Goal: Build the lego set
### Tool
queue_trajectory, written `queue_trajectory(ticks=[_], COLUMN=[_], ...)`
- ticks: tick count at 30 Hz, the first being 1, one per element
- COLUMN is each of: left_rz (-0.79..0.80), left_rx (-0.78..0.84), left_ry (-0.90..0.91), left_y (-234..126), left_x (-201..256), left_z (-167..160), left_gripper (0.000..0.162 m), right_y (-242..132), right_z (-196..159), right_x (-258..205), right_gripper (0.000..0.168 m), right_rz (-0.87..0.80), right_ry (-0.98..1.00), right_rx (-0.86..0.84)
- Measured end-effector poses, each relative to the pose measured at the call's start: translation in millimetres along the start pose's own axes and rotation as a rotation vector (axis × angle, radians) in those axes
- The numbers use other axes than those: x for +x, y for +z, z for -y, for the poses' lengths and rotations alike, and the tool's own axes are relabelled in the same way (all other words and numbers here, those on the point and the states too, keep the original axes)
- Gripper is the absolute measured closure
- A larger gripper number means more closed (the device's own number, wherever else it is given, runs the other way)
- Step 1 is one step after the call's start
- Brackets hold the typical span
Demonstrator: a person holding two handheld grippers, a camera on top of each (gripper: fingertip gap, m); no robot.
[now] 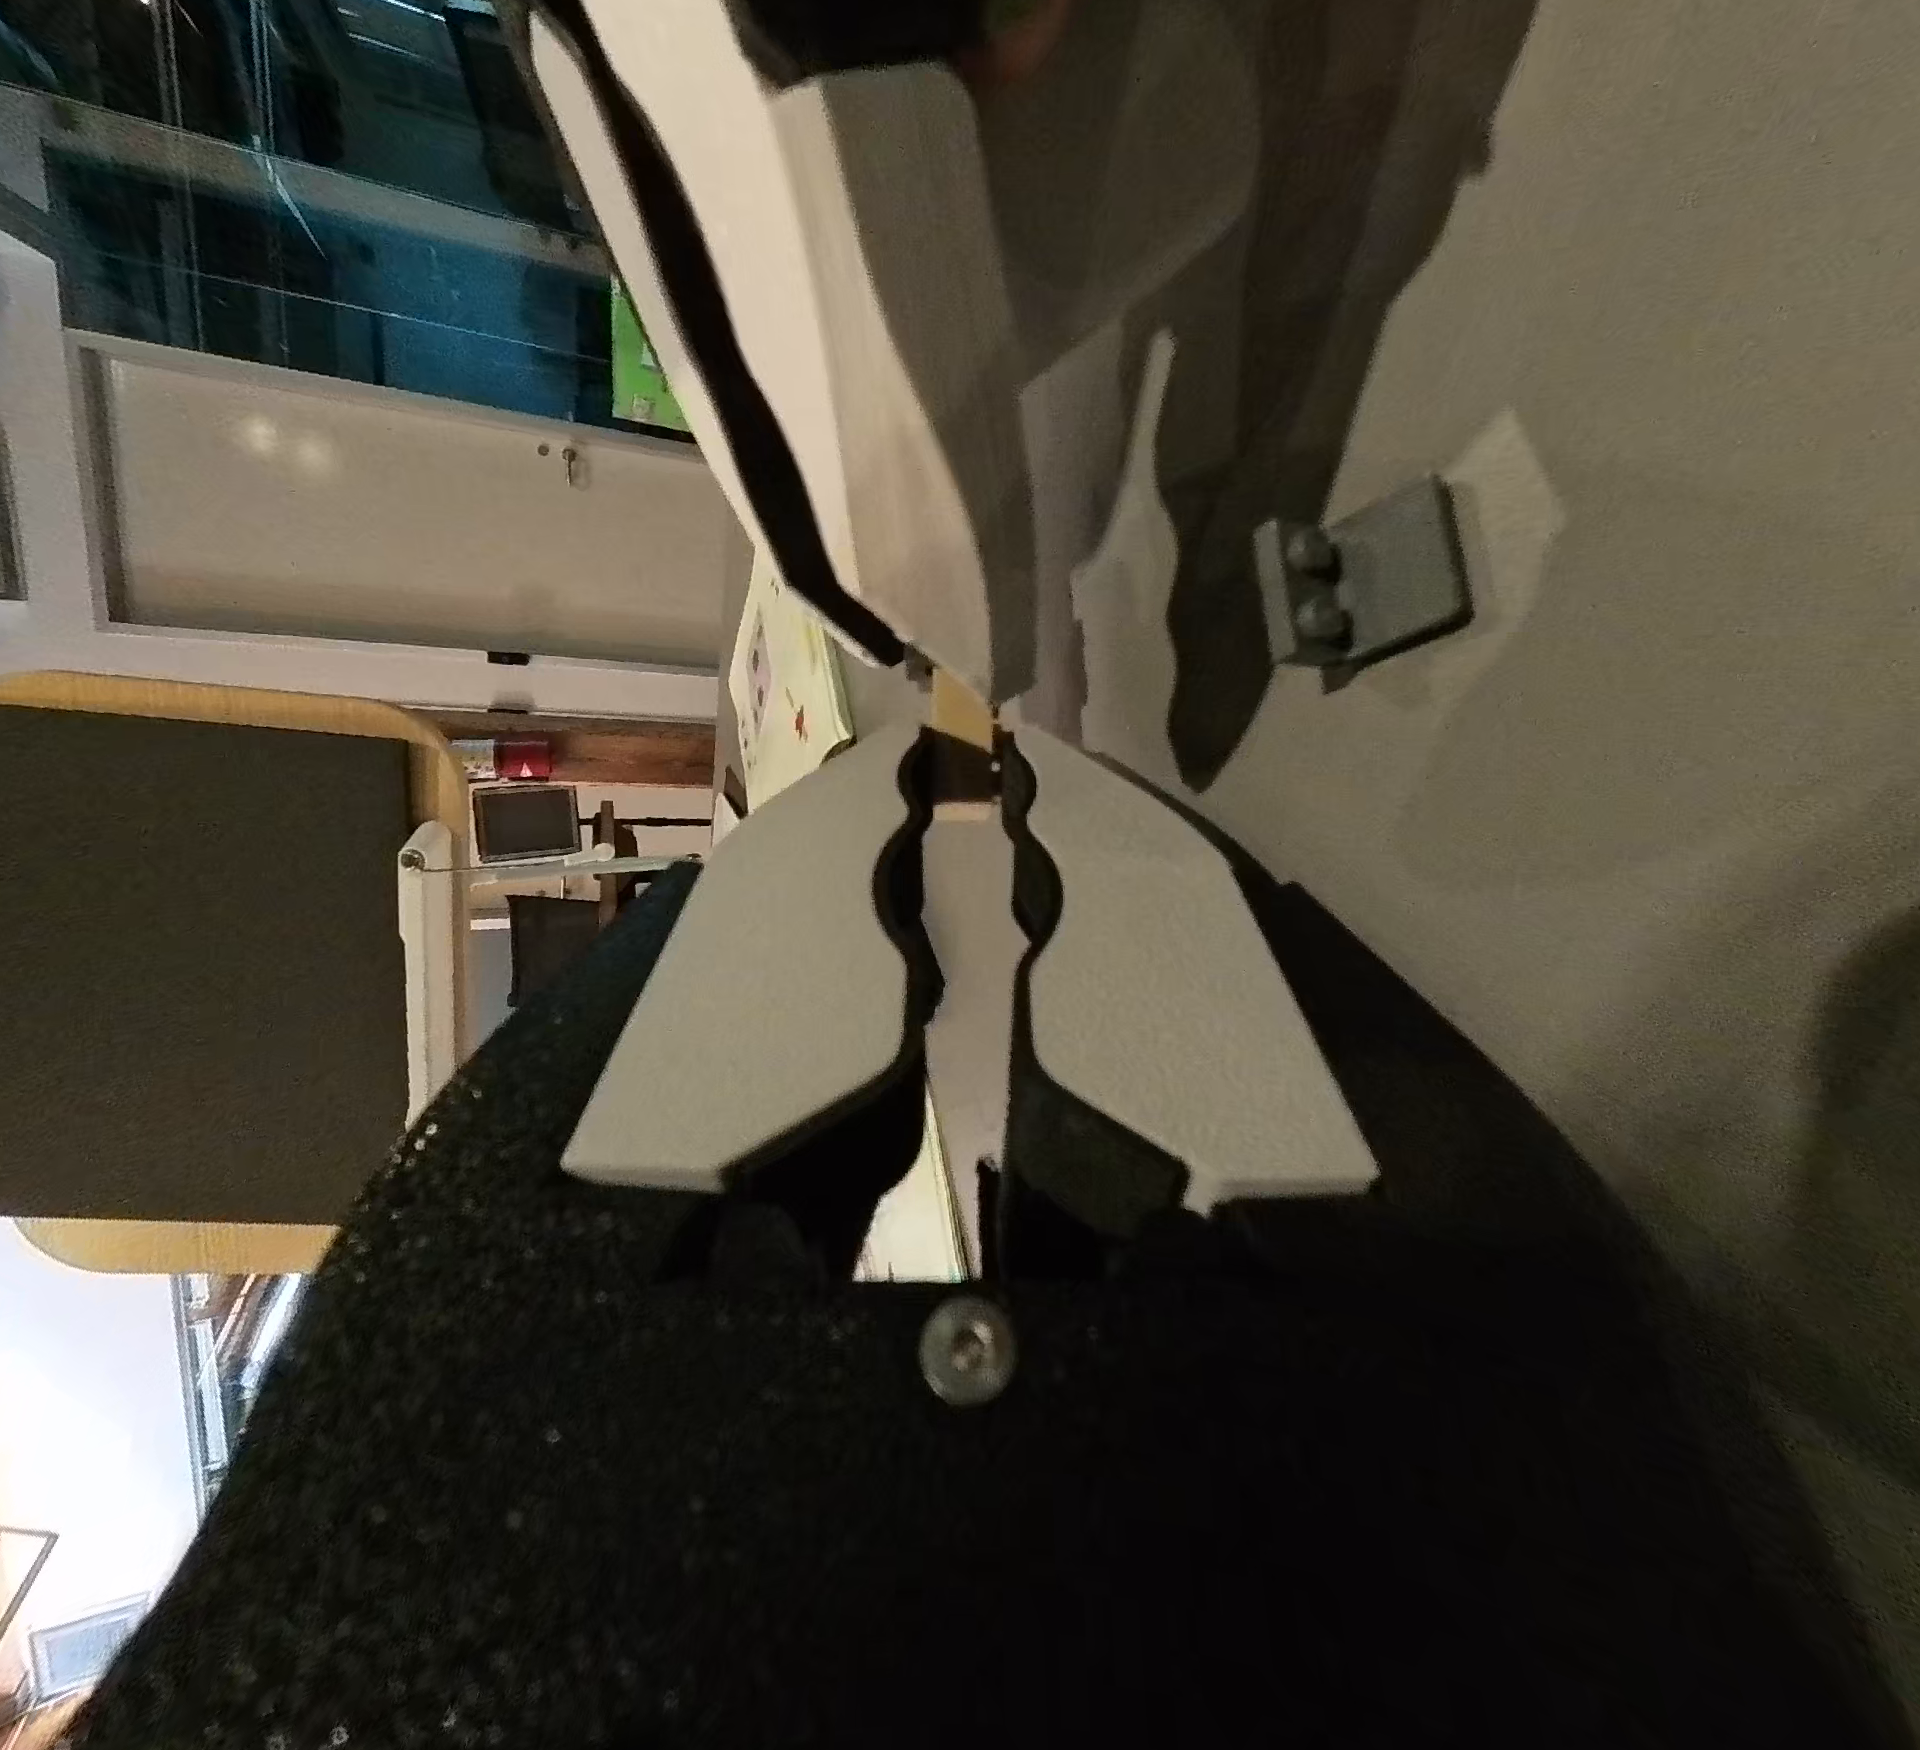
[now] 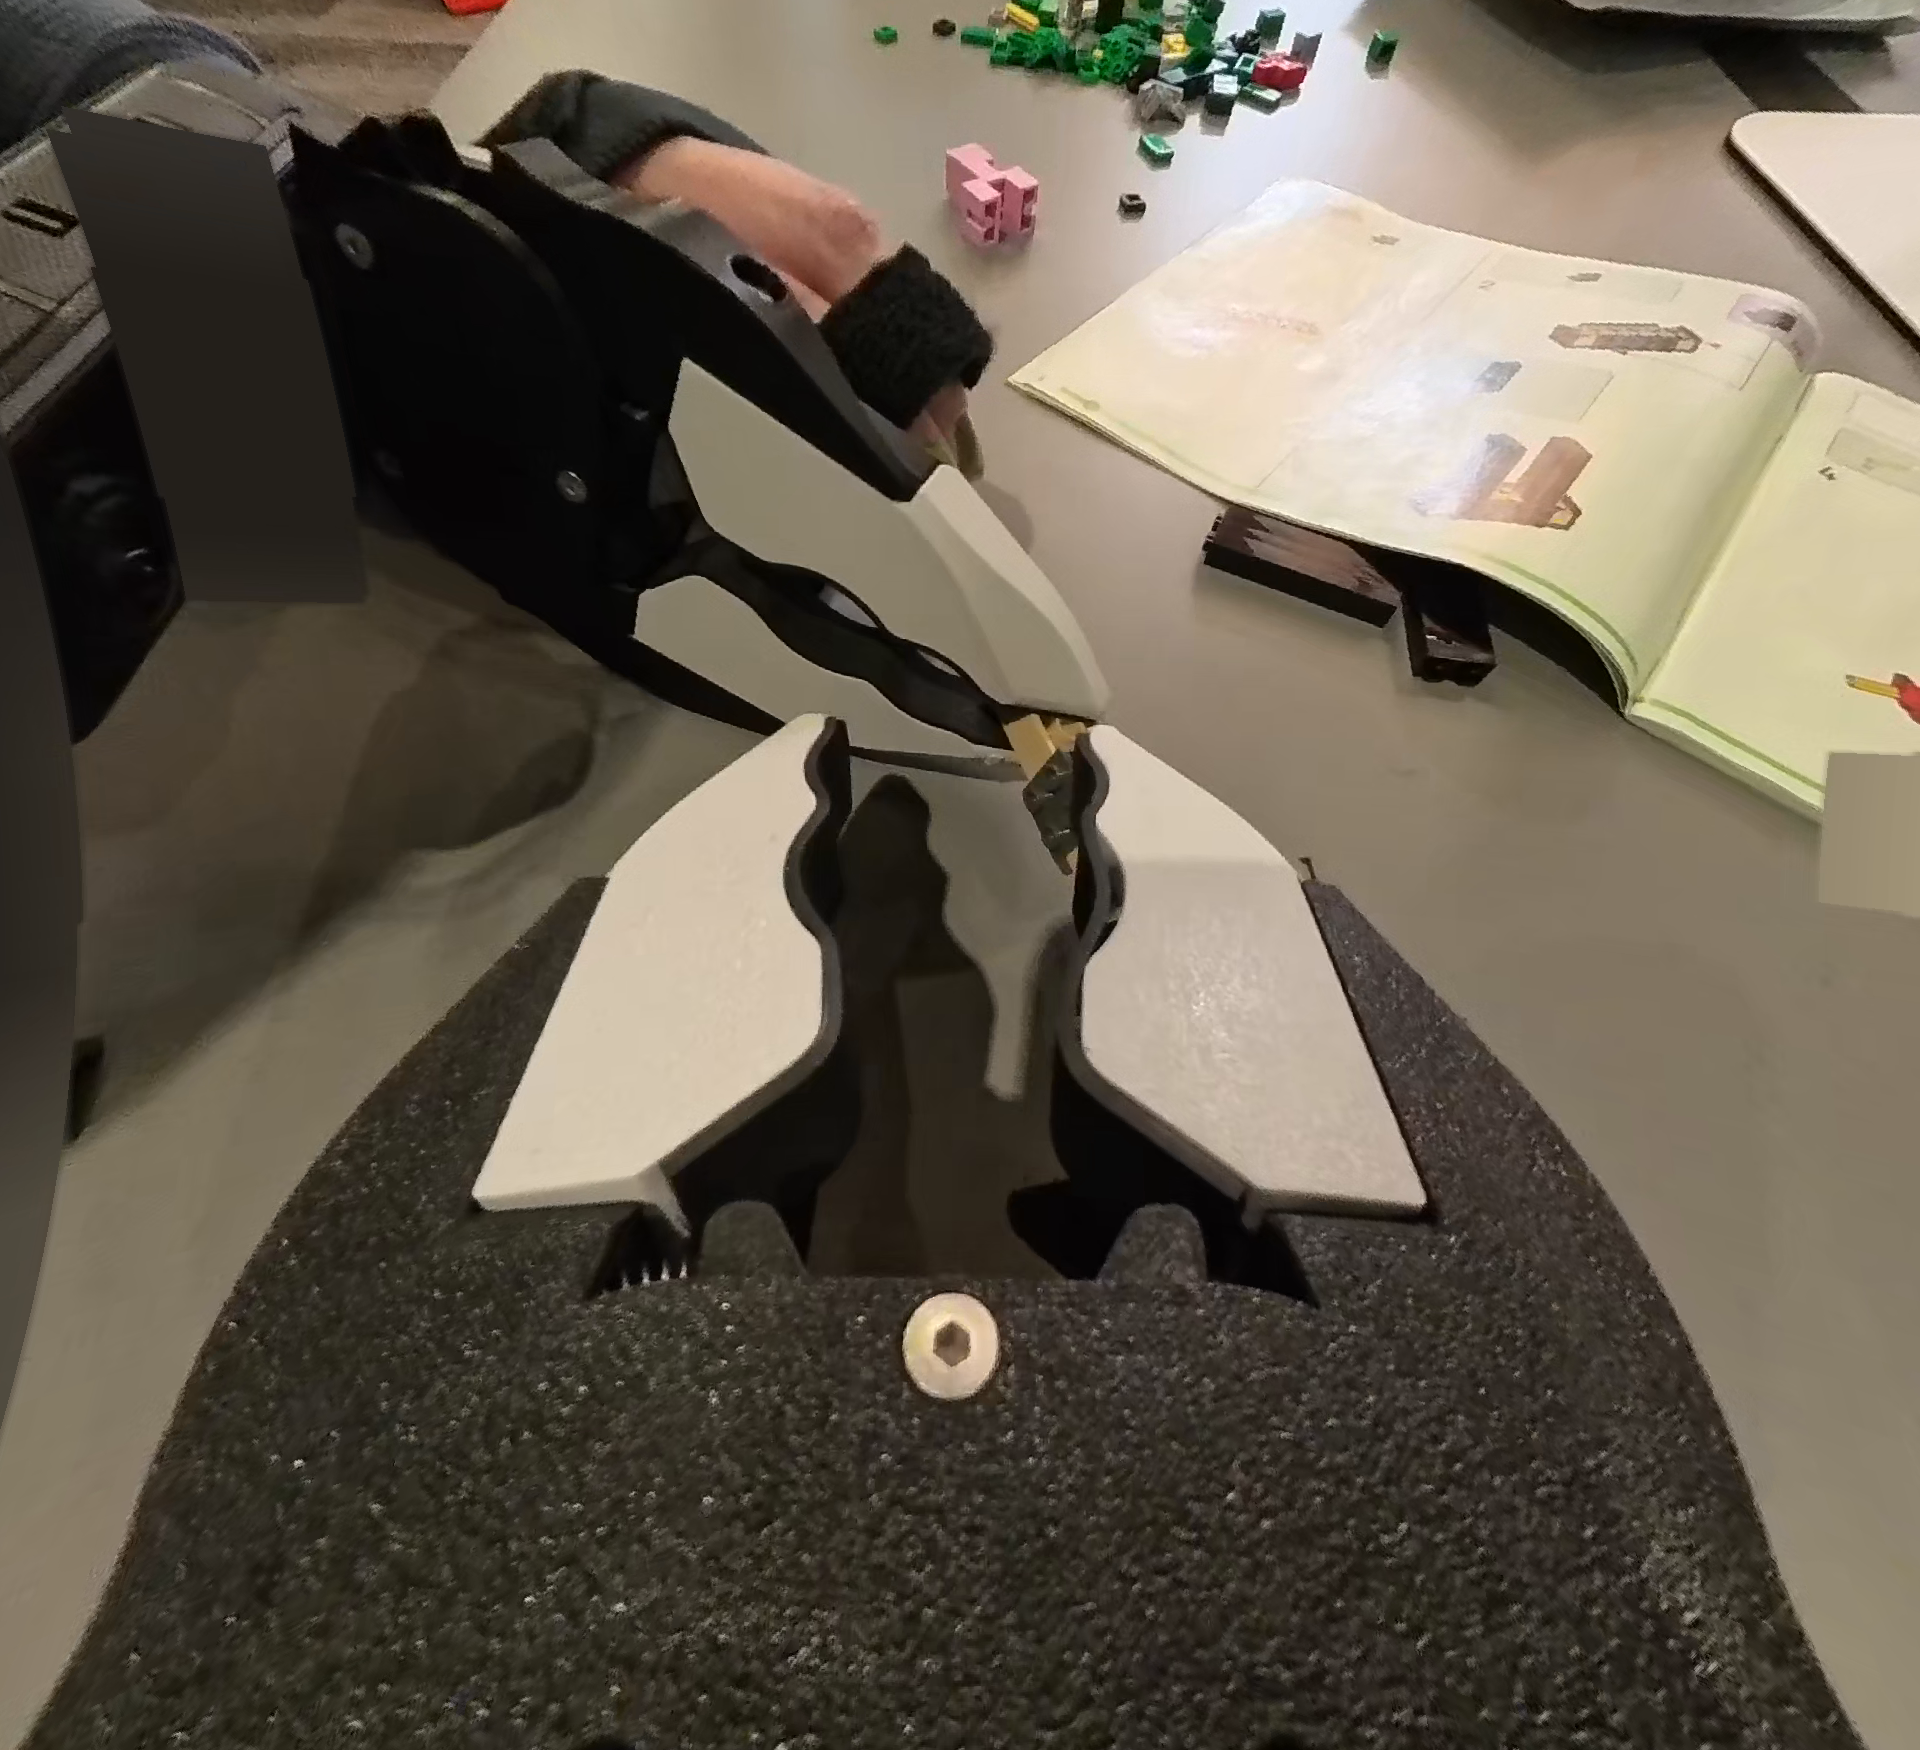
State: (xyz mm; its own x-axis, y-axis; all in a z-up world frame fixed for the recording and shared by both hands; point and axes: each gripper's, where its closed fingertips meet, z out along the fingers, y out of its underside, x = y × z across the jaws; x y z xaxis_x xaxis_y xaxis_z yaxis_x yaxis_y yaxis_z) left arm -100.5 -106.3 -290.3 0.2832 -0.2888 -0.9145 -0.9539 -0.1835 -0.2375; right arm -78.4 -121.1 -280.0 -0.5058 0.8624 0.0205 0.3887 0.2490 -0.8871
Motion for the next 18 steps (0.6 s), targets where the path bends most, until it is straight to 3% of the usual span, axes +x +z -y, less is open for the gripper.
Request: queue_trajectory(ticks=[9, 18], left_rz=[0.001, 0.002], left_rx=[0.004, 0.003], left_ry=[0.005, -0.012], left_y=[-1.0, -1.5], left_x=[0.4, -0.2], left_z=[0.5, 0.0], left_gripper=[0.150, 0.150], right_y=[-7.0, -0.7], right_z=[7.7, 1.0], right_x=[5.6, 1.0], right_gripper=[0.125, 0.128], right_rz=[-0.012, 0.010], right_ry=[0.047, 0.024], right_rx=[0.077, 0.011])
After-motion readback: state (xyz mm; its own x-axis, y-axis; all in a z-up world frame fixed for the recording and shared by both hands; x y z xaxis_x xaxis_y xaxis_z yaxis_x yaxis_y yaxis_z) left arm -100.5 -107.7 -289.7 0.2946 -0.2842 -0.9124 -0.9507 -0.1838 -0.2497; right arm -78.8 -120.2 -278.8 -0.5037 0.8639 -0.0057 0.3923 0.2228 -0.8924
